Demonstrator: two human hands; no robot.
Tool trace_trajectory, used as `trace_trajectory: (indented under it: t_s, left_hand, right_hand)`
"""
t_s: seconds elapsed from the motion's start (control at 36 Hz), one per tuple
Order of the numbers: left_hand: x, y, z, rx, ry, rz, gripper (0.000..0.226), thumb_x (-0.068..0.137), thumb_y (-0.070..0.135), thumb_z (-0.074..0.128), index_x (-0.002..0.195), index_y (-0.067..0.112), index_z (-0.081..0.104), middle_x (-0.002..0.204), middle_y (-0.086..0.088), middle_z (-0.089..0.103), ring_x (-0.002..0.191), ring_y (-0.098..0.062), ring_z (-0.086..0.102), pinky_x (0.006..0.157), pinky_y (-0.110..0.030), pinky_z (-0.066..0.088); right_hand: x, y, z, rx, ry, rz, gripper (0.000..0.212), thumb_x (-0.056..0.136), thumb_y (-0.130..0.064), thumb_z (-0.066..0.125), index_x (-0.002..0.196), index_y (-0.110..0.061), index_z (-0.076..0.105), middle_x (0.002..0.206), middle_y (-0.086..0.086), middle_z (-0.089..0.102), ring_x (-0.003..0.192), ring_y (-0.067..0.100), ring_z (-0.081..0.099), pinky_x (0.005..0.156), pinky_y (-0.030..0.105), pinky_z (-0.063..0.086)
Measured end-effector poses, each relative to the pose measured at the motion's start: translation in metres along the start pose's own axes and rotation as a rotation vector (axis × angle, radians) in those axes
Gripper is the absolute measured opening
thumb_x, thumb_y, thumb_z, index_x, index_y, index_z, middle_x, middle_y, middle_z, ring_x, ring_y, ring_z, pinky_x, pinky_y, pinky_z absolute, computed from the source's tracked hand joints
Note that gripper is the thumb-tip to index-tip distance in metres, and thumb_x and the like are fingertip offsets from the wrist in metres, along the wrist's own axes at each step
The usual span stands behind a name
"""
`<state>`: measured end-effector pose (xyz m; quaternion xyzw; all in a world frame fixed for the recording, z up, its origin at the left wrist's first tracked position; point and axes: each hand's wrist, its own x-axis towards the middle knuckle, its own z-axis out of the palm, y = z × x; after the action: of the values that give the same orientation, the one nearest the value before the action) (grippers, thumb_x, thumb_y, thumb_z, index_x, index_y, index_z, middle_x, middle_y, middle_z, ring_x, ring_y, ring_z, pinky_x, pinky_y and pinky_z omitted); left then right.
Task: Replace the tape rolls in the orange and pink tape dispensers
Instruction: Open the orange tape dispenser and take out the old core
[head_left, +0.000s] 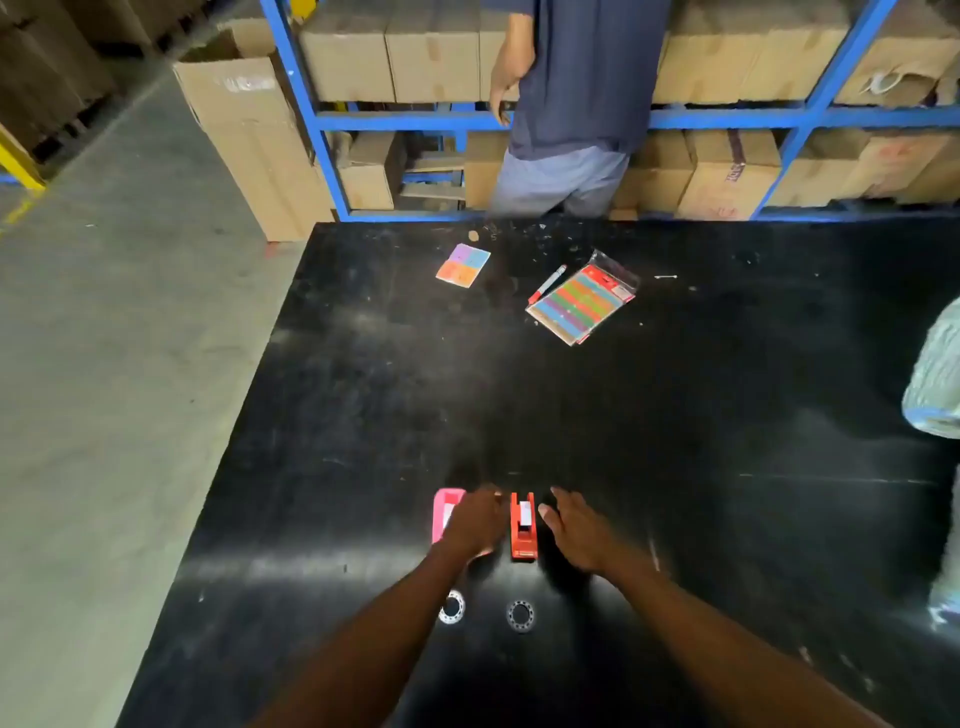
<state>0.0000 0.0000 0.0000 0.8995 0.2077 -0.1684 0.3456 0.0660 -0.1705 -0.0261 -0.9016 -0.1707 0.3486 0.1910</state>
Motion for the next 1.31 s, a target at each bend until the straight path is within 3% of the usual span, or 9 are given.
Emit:
trace_trajectory:
  t_s: [0.19, 0.39, 0.53, 0.64, 0.89, 1.0, 1.08, 1.19, 1.31]
  left_hand:
    - [0.004, 0.007, 0.026, -0.135, -0.131, -0.002, 0.043, 0.099, 0.023, 0.038, 0.119, -0.007, 0.062, 0.124, -0.026, 0.064, 0.115, -0.036, 0.062, 0.094, -0.032, 0.044]
    - [0.015, -0.005, 0.048, -0.337, -0.064, -0.054, 0.037, 0.103, 0.024, 0.038, 0.116, 0.003, 0.065, 0.116, -0.018, 0.069, 0.106, -0.031, 0.065, 0.090, -0.032, 0.048]
    - [0.015, -0.014, 0.042, -0.472, -0.113, -0.040, 0.032, 0.106, 0.025, 0.042, 0.131, 0.010, 0.054, 0.120, -0.004, 0.066, 0.107, -0.018, 0.066, 0.074, -0.002, 0.046]
    - [0.015, -0.013, 0.037, -0.584, -0.119, -0.039, 0.034, 0.103, 0.034, 0.049, 0.128, 0.012, 0.053, 0.116, -0.011, 0.068, 0.091, -0.012, 0.068, 0.067, -0.012, 0.051]
    - [0.003, 0.006, 0.015, -0.601, -0.194, 0.051, 0.040, 0.107, 0.038, 0.034, 0.144, 0.022, 0.033, 0.125, -0.018, 0.061, 0.089, -0.015, 0.065, 0.061, -0.015, 0.049]
    - [0.003, 0.011, 0.009, -0.536, -0.196, 0.061, 0.054, 0.106, 0.044, 0.032, 0.154, 0.022, 0.019, 0.119, -0.026, 0.060, 0.089, -0.029, 0.067, 0.055, -0.021, 0.048]
    - [0.004, 0.017, 0.009, -0.527, -0.203, 0.075, 0.053, 0.106, 0.044, 0.031, 0.153, 0.023, 0.020, 0.110, -0.010, 0.058, 0.074, -0.010, 0.061, 0.059, -0.024, 0.050]
    - [0.001, 0.028, 0.004, -0.547, -0.237, 0.090, 0.048, 0.107, 0.039, 0.030, 0.151, 0.023, 0.021, 0.127, -0.016, 0.057, 0.100, -0.034, 0.067, 0.056, -0.016, 0.050]
    - [0.001, 0.036, 0.004, -0.566, -0.262, 0.098, 0.045, 0.107, 0.039, 0.031, 0.149, 0.024, 0.024, 0.137, -0.014, 0.055, 0.095, -0.024, 0.065, 0.056, -0.016, 0.051]
  right_hand:
    - [0.009, 0.003, 0.028, 0.084, -0.031, -0.001, 0.055, 0.105, -0.047, 0.028, 0.153, -0.020, 0.026, 0.146, 0.014, 0.036, 0.126, 0.038, 0.053, 0.103, 0.044, 0.044]
    - [0.008, -0.001, 0.037, 0.264, 0.005, -0.070, 0.051, 0.107, -0.043, 0.029, 0.155, -0.025, 0.028, 0.145, 0.008, 0.041, 0.135, 0.023, 0.045, 0.110, 0.031, 0.032]
    - [0.007, -0.006, 0.035, 0.422, 0.088, -0.011, 0.044, 0.104, -0.053, 0.032, 0.134, -0.026, 0.049, 0.126, 0.000, 0.063, 0.117, 0.018, 0.061, 0.095, 0.034, 0.046]
    - [0.003, -0.014, 0.028, 0.478, 0.124, -0.007, 0.036, 0.103, -0.053, 0.036, 0.125, -0.027, 0.045, 0.120, 0.001, 0.068, 0.108, 0.023, 0.067, 0.089, 0.037, 0.049]
    - [-0.007, -0.027, 0.007, 0.505, 0.078, -0.159, 0.054, 0.107, -0.042, 0.032, 0.158, -0.031, 0.018, 0.152, -0.002, 0.043, 0.136, 0.015, 0.047, 0.107, 0.022, 0.031]
    - [-0.011, -0.025, 0.002, 0.552, 0.104, -0.181, 0.048, 0.106, -0.046, 0.032, 0.153, -0.035, 0.024, 0.148, -0.001, 0.048, 0.131, 0.016, 0.053, 0.115, 0.038, 0.038]
    - [-0.014, -0.024, -0.001, 0.558, 0.129, -0.175, 0.044, 0.106, -0.046, 0.033, 0.148, -0.037, 0.025, 0.139, 0.001, 0.054, 0.122, 0.019, 0.060, 0.111, 0.046, 0.043]
    - [-0.022, -0.024, -0.010, 0.538, 0.143, -0.172, 0.043, 0.105, -0.048, 0.032, 0.147, -0.039, 0.026, 0.136, 0.004, 0.058, 0.117, 0.019, 0.063, 0.107, 0.043, 0.047]
    - [-0.027, -0.021, -0.017, 0.526, 0.161, -0.177, 0.044, 0.107, -0.041, 0.032, 0.149, -0.031, 0.026, 0.136, 0.005, 0.057, 0.118, 0.019, 0.062, 0.106, 0.036, 0.045]
